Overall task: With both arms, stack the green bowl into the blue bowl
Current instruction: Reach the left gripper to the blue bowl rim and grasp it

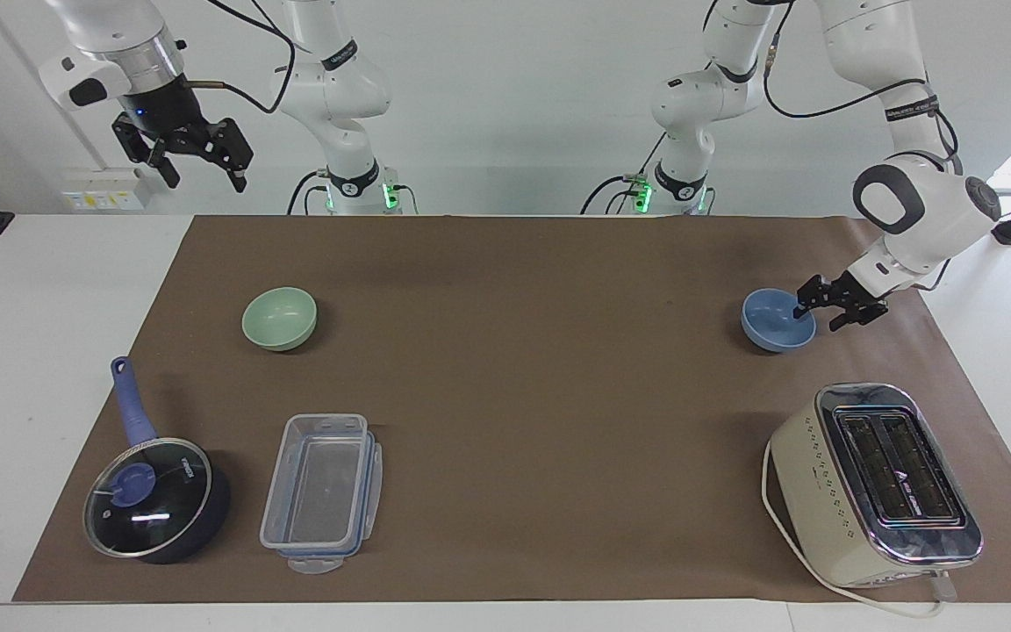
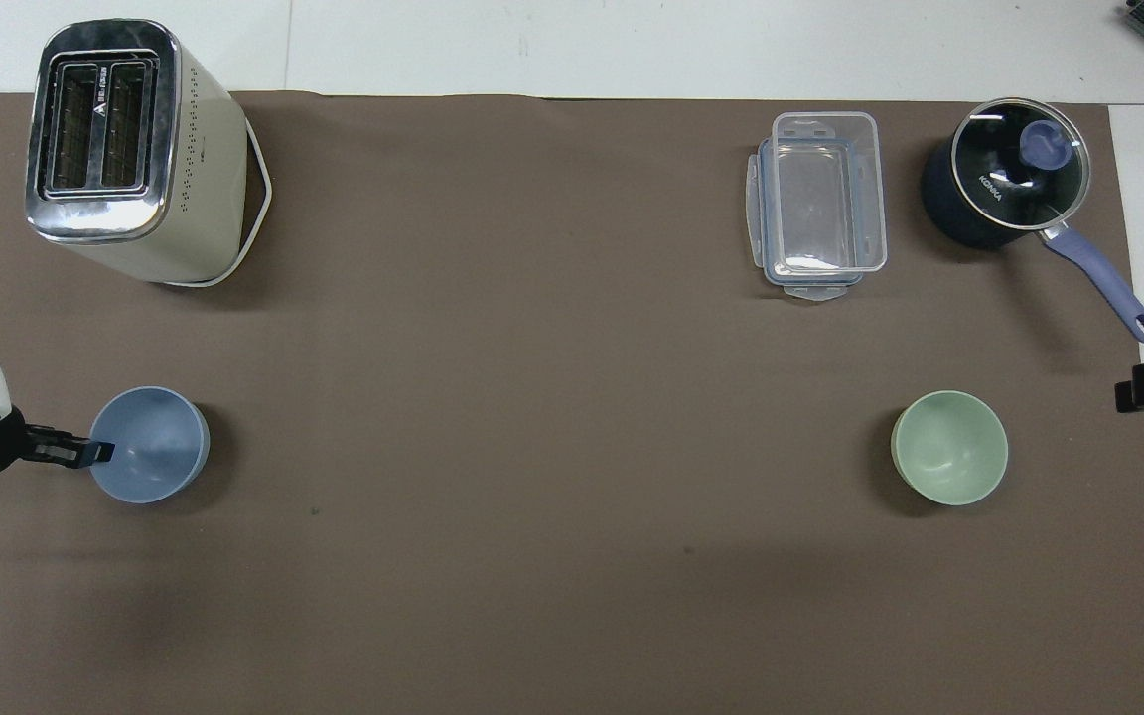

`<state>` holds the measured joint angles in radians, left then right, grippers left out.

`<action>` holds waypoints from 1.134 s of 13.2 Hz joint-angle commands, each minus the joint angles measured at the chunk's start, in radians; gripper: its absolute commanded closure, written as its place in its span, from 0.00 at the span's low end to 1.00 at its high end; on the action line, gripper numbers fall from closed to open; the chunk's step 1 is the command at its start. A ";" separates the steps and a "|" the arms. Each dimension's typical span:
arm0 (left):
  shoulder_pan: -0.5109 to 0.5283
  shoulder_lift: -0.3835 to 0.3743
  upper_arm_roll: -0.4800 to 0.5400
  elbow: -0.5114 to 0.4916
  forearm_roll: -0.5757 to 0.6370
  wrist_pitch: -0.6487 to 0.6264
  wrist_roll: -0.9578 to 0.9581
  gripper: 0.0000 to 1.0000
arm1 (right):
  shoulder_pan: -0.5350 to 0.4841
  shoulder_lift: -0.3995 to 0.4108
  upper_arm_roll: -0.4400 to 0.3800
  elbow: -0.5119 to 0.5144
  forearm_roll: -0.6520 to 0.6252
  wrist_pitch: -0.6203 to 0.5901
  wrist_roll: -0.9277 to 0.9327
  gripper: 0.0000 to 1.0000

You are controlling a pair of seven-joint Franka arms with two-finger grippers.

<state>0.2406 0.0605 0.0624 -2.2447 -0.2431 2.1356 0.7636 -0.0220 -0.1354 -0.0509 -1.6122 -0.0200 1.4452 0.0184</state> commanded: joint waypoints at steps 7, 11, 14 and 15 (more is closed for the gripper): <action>-0.142 -0.128 -0.012 0.005 -0.019 -0.132 -0.171 1.00 | -0.012 -0.026 0.006 -0.032 -0.005 0.026 0.014 0.00; -0.401 -0.149 -0.013 0.004 -0.019 -0.083 -0.543 1.00 | -0.013 -0.024 0.006 -0.034 -0.005 0.026 0.012 0.00; -0.623 -0.126 -0.015 -0.001 -0.019 0.045 -0.858 1.00 | -0.013 -0.024 0.005 -0.034 -0.005 0.026 0.012 0.00; -0.689 -0.117 -0.015 -0.003 -0.019 0.079 -0.932 1.00 | -0.013 -0.024 0.005 -0.034 -0.005 0.026 0.012 0.00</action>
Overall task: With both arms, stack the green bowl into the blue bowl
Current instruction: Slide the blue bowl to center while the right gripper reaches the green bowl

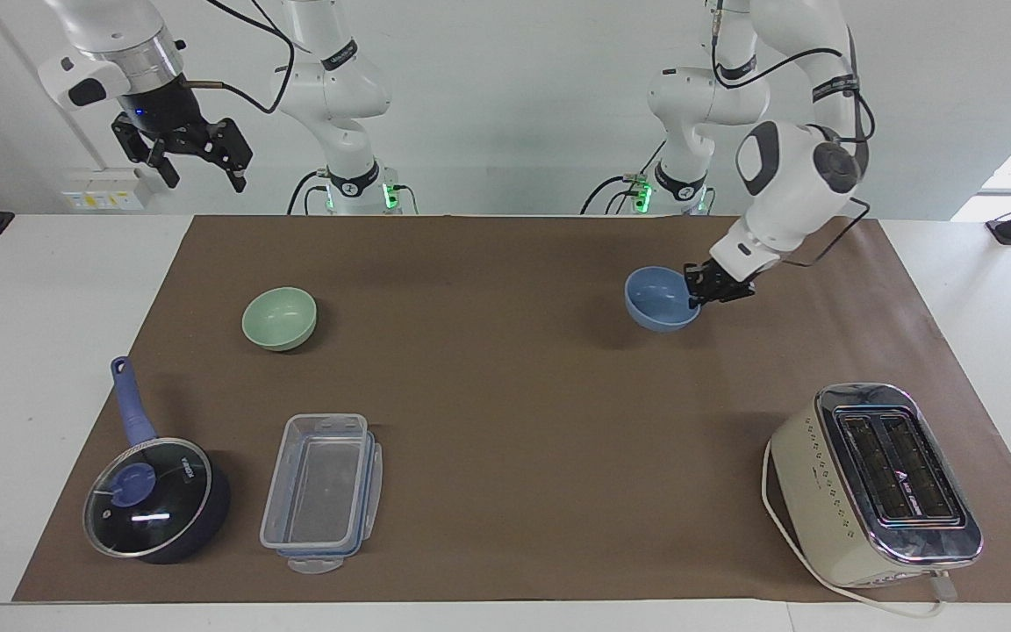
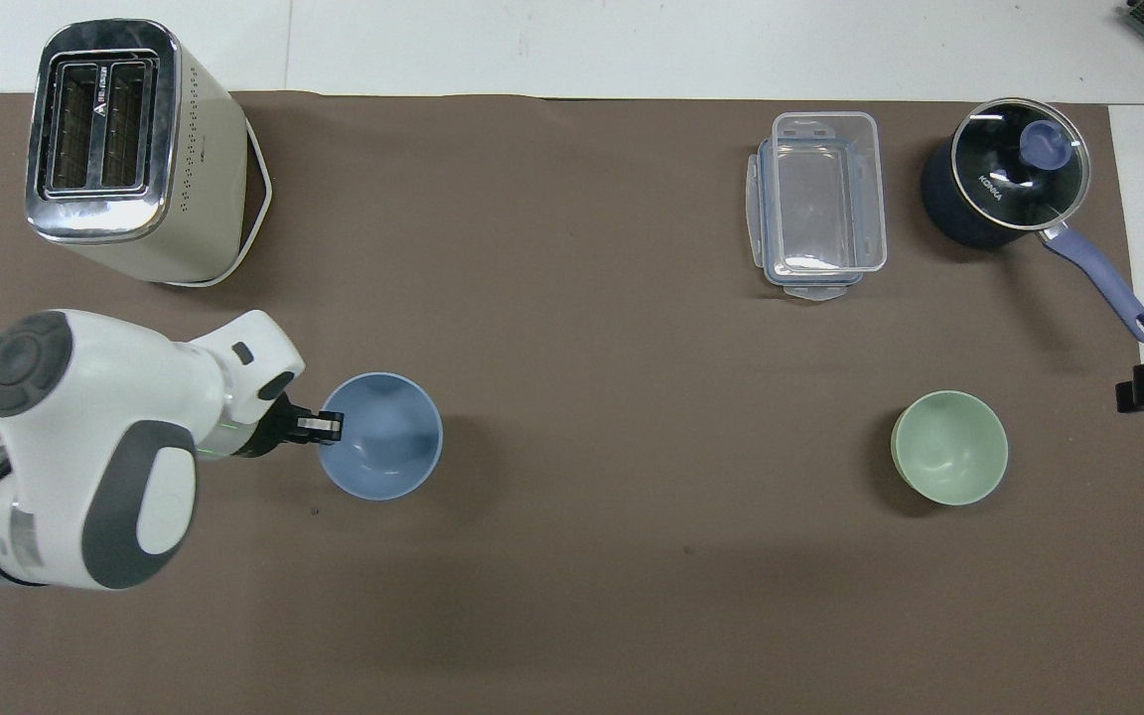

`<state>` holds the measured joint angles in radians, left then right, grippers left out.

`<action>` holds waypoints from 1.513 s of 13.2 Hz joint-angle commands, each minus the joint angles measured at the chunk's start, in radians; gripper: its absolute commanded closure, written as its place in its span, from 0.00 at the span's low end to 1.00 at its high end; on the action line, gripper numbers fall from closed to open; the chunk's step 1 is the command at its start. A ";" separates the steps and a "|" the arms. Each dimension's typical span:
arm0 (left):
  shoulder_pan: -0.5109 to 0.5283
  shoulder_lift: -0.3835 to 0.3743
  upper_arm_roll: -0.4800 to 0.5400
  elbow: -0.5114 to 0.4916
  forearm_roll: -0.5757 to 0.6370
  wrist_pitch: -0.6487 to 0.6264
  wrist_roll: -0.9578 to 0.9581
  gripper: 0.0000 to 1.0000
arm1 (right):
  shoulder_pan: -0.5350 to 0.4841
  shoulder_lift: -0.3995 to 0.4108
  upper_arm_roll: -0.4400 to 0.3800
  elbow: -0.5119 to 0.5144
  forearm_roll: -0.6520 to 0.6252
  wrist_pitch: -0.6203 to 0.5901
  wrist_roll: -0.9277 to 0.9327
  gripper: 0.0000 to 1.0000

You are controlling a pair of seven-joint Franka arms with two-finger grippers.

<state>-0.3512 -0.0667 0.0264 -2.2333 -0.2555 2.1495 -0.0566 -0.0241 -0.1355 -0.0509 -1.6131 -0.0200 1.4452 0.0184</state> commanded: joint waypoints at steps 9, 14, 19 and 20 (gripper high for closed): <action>-0.336 0.160 0.021 -0.003 -0.005 0.266 -0.407 1.00 | -0.036 -0.022 -0.001 -0.215 0.006 0.190 -0.095 0.00; -0.338 0.186 0.021 0.012 -0.005 0.263 -0.407 0.62 | -0.056 -0.012 -0.001 -0.404 0.006 0.377 -0.202 0.00; -0.292 0.145 0.035 0.101 0.007 0.111 -0.387 0.00 | -0.117 0.036 -0.001 -0.652 0.009 0.711 -0.339 0.00; -0.257 0.112 0.035 0.125 0.021 0.061 -0.347 0.00 | -0.123 0.069 -0.001 -0.657 0.008 0.733 -0.353 0.00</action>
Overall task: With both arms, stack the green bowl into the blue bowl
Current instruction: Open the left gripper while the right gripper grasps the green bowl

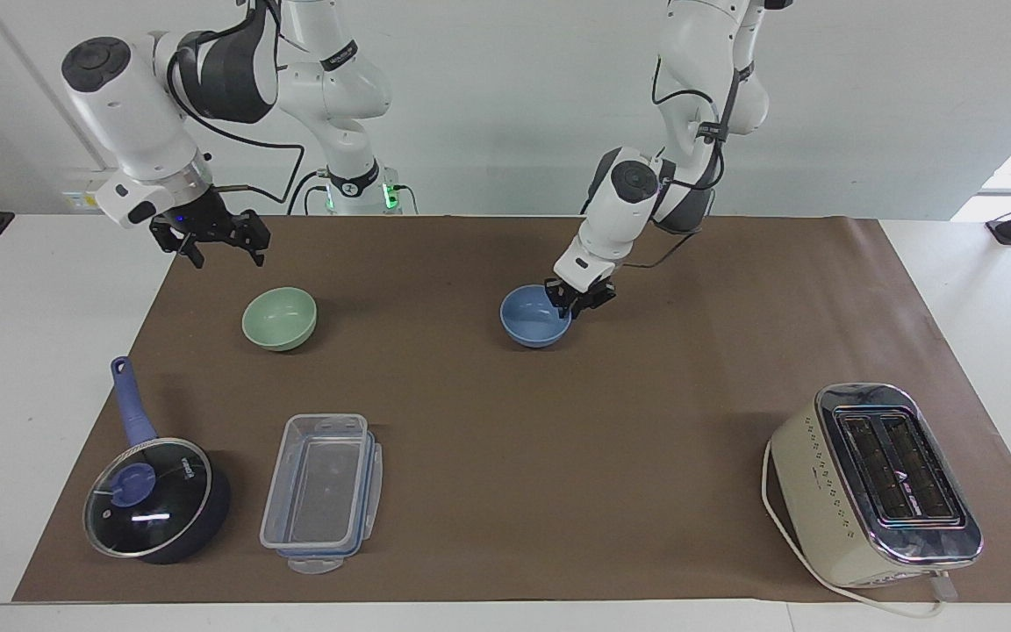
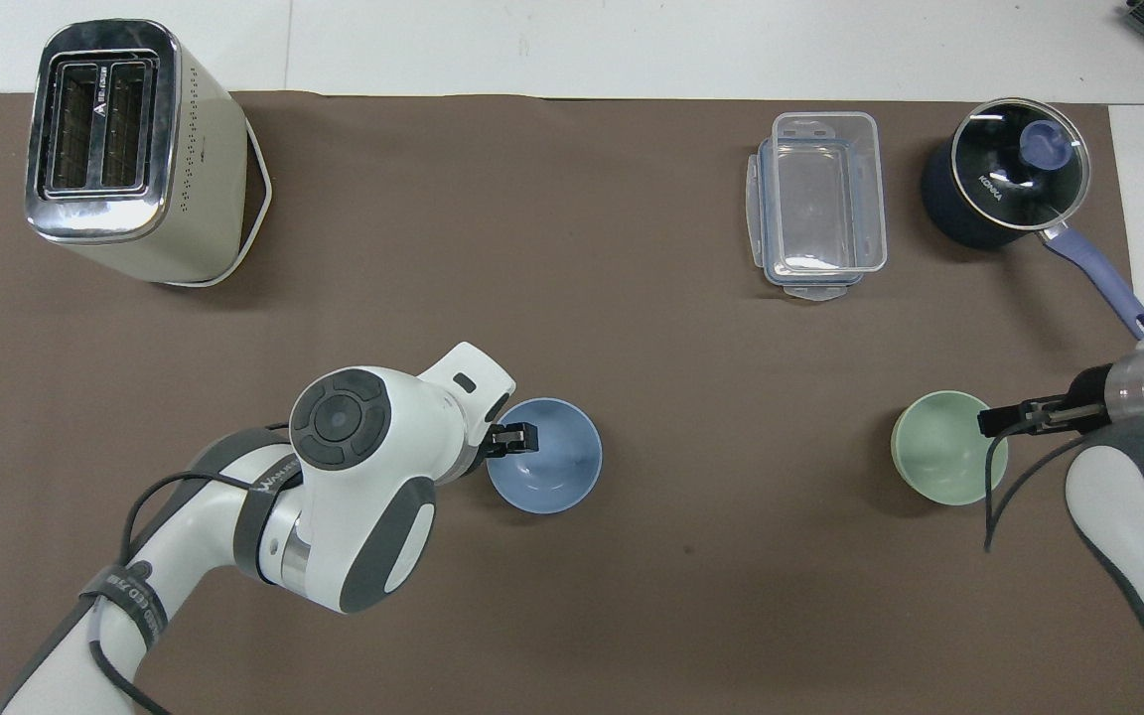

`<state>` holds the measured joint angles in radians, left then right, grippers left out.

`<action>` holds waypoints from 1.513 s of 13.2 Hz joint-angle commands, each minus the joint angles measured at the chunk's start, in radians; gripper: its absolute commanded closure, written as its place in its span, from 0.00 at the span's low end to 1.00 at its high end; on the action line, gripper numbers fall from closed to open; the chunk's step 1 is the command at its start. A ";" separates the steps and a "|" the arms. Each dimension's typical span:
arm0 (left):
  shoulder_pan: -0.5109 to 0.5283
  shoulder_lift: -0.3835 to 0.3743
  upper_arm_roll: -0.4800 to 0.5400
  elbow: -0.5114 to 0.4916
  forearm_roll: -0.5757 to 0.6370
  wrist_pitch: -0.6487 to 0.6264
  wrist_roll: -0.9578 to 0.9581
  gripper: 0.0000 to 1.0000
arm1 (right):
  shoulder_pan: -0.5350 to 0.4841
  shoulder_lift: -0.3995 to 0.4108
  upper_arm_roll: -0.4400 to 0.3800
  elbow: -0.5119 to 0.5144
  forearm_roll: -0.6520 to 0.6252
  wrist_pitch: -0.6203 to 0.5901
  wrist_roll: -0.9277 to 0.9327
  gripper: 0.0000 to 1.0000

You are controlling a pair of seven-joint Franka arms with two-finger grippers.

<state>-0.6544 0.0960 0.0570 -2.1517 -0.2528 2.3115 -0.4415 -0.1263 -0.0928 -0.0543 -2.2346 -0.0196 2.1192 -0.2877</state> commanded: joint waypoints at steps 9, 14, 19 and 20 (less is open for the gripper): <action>0.356 -0.162 0.006 0.422 0.176 -0.521 0.366 0.00 | -0.055 0.107 0.002 -0.114 0.009 0.188 -0.105 0.31; 0.481 -0.128 0.009 0.620 0.178 -0.739 0.478 0.00 | -0.056 0.116 0.002 -0.102 0.010 0.186 -0.100 1.00; 0.512 -0.088 0.006 0.704 0.236 -0.771 0.583 0.00 | -0.041 0.042 0.008 0.039 0.032 -0.038 -0.093 1.00; 0.509 -0.097 0.006 0.693 0.231 -0.773 0.590 0.00 | -0.039 0.019 0.016 0.068 0.065 -0.085 -0.094 1.00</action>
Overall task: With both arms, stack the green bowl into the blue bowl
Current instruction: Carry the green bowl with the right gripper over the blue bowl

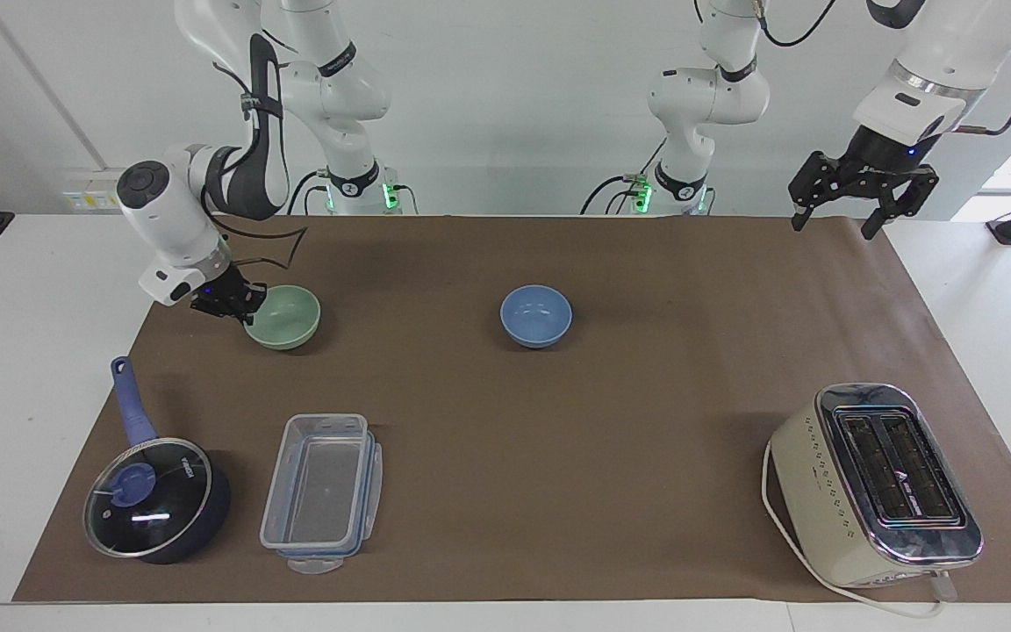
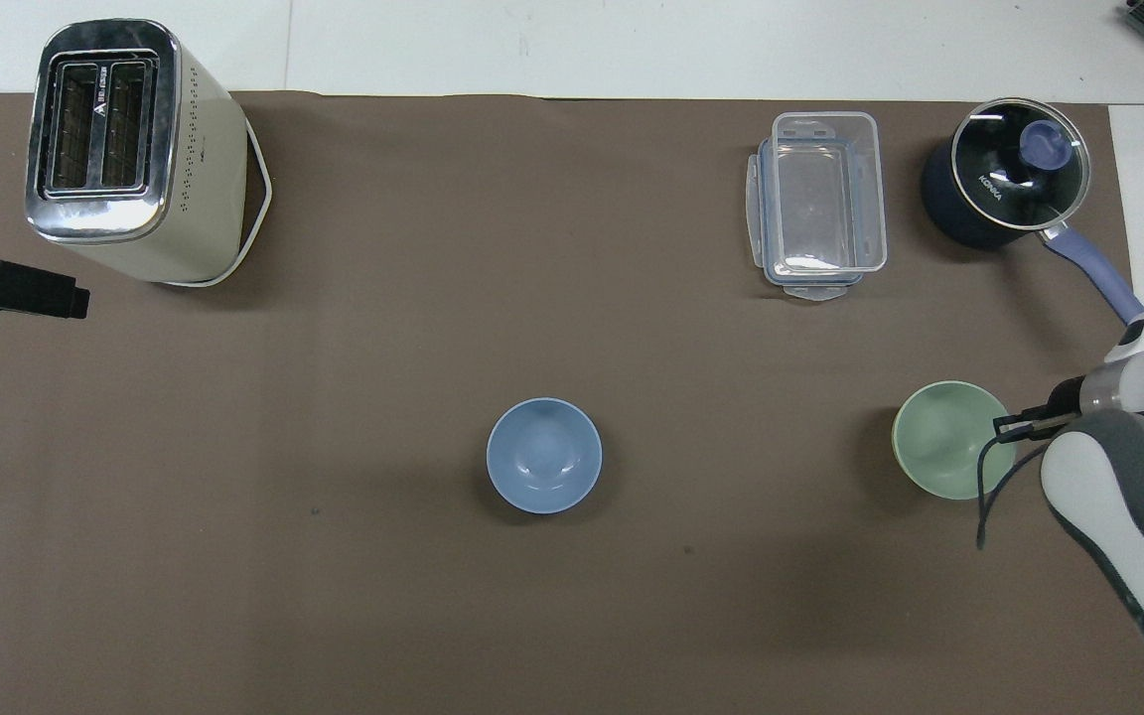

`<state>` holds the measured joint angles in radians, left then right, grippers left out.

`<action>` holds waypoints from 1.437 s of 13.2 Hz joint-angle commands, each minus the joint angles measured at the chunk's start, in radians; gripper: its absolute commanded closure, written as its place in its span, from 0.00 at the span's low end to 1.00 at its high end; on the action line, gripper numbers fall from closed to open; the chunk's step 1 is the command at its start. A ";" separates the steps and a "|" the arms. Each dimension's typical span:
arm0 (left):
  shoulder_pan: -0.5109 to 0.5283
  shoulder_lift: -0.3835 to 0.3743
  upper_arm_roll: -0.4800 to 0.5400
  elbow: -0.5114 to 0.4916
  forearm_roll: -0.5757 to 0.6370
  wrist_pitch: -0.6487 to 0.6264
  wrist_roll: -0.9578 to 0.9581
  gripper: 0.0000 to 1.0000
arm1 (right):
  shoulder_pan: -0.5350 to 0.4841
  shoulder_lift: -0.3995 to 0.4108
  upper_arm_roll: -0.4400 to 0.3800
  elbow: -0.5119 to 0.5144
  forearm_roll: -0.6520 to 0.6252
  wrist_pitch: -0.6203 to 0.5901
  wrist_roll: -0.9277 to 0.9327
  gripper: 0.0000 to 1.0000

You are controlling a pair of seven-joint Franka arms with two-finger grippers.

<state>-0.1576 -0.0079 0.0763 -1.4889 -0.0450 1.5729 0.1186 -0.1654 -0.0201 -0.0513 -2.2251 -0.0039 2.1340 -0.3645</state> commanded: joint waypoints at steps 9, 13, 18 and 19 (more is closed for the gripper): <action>0.039 0.019 -0.007 0.025 0.020 -0.039 0.048 0.00 | 0.286 -0.095 0.151 0.205 0.076 -0.240 0.496 1.00; 0.044 0.034 -0.010 0.044 0.016 -0.031 0.087 0.00 | 0.538 -0.049 0.151 0.193 0.076 -0.154 0.822 1.00; 0.044 0.000 -0.013 -0.005 0.014 -0.043 0.087 0.00 | 0.651 0.067 0.159 0.196 0.173 0.028 0.926 1.00; 0.044 0.000 -0.013 -0.004 0.014 -0.030 0.090 0.00 | 0.656 0.090 0.159 0.196 0.173 0.053 0.926 1.00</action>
<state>-0.1257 0.0092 0.0732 -1.4791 -0.0429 1.5424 0.1929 0.4787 0.0241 0.1077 -2.0394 0.1420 2.1382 0.5541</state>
